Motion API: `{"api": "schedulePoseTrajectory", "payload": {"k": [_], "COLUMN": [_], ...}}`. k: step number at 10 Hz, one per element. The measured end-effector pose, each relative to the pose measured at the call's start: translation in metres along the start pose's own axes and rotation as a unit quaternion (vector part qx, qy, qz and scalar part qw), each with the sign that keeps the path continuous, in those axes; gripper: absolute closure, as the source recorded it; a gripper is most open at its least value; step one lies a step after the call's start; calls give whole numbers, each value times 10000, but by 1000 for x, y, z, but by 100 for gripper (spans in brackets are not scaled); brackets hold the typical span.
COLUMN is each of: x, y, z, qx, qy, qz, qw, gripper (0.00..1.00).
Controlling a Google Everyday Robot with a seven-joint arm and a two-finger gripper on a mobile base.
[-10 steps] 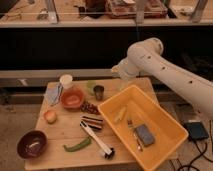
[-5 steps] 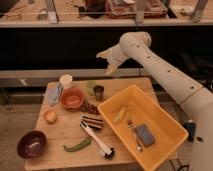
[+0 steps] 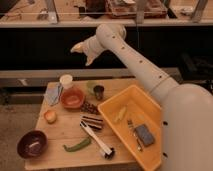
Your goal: Place towel in tray
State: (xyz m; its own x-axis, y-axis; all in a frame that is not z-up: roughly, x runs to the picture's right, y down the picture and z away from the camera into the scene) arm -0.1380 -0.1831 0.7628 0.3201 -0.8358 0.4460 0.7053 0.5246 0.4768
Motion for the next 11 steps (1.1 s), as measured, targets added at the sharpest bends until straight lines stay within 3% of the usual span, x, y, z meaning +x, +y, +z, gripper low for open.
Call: {"api": "schedulePoseTrajectory", "payload": {"k": [2,3,6,8,10,11], "x": [-14,-22,-20,-31,-49,-65], "y": [-15,-23,-17,-21,-30,-36], "z": [18,28,27,41,70,95], "qx": [-16,-7,-214,-390,-527,-637], "qy": [-276,-424,-600,-923,-1213,-1388], "qz": [-913,-1409,-1386,-1741,-1988,-2153], "qw": [9954,9891,9883,9796,9711,9645], "gripper": [35,35,35,35,35,35]}}
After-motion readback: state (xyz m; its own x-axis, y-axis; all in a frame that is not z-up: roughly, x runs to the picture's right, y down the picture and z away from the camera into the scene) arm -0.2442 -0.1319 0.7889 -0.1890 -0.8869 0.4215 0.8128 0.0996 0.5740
